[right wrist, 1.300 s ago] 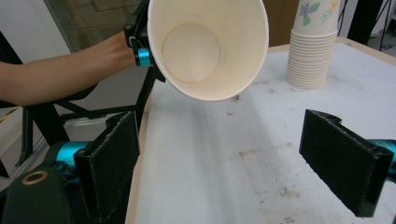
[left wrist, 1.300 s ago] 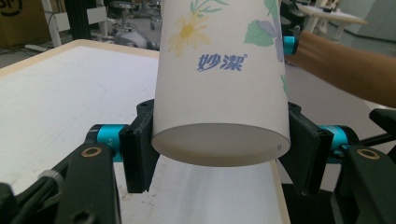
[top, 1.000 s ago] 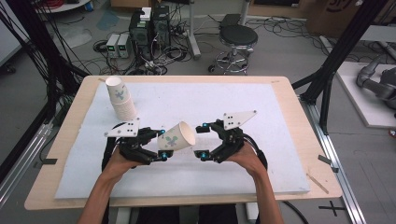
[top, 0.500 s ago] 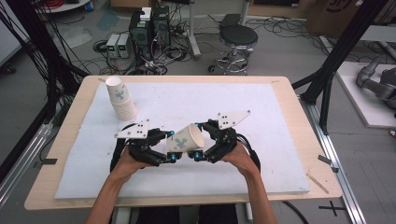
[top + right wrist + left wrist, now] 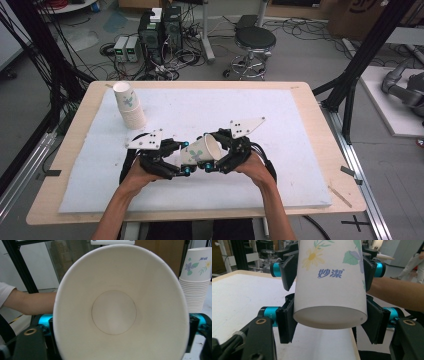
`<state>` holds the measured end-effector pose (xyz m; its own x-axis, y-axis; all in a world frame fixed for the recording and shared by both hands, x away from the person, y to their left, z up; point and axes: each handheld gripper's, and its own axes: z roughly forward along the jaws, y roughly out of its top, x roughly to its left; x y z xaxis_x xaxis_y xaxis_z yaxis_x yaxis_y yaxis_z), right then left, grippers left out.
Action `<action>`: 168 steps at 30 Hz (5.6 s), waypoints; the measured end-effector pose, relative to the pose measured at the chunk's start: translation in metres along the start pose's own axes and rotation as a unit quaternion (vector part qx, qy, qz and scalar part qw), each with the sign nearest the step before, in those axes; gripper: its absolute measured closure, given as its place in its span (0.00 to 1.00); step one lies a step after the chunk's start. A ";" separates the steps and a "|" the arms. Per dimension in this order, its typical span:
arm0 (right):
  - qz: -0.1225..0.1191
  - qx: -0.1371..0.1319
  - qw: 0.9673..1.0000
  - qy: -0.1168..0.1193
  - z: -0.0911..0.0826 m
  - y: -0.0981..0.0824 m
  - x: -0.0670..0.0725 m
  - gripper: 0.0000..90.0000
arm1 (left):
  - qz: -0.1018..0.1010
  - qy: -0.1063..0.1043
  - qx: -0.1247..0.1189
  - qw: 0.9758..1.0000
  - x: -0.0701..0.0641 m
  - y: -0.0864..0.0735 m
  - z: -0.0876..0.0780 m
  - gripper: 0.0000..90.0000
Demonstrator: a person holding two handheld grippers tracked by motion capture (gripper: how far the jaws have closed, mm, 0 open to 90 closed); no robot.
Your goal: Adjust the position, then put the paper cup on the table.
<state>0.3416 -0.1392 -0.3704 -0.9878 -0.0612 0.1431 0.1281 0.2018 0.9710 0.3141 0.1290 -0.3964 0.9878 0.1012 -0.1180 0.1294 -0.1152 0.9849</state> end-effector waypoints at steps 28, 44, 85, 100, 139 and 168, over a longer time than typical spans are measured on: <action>-0.005 0.003 1.000 -0.009 -0.007 -0.001 0.001 0.35 | 0.003 0.043 0.027 0.999 -0.003 -0.001 -0.007 0.02; 0.039 0.128 0.982 -0.135 -0.020 0.021 -0.015 0.38 | -0.036 0.306 0.065 0.949 -0.011 -0.034 -0.070 0.02; 0.079 0.309 0.911 -0.262 0.011 0.043 -0.050 0.38 | -0.074 0.381 0.006 0.922 -0.005 -0.083 -0.101 0.02; 0.098 0.346 0.897 -0.258 0.038 0.007 -0.070 0.38 | -0.069 0.379 0.001 0.923 -0.006 -0.084 -0.102 0.02; 0.077 0.362 0.892 -0.261 0.064 -0.021 -0.076 0.15 | -0.069 0.378 -0.001 0.923 -0.006 -0.084 -0.102 0.02; 0.075 0.134 0.922 -0.356 -0.078 -0.075 0.013 0.15 | -0.066 0.372 -0.007 0.926 -0.007 -0.085 -0.103 0.02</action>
<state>0.3263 -0.2319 -0.4269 -0.7804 0.6251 0.0170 0.3357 0.3958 0.8548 0.2871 0.2399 -0.4660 0.6302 0.7668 -0.1219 0.2376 -0.0410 0.9705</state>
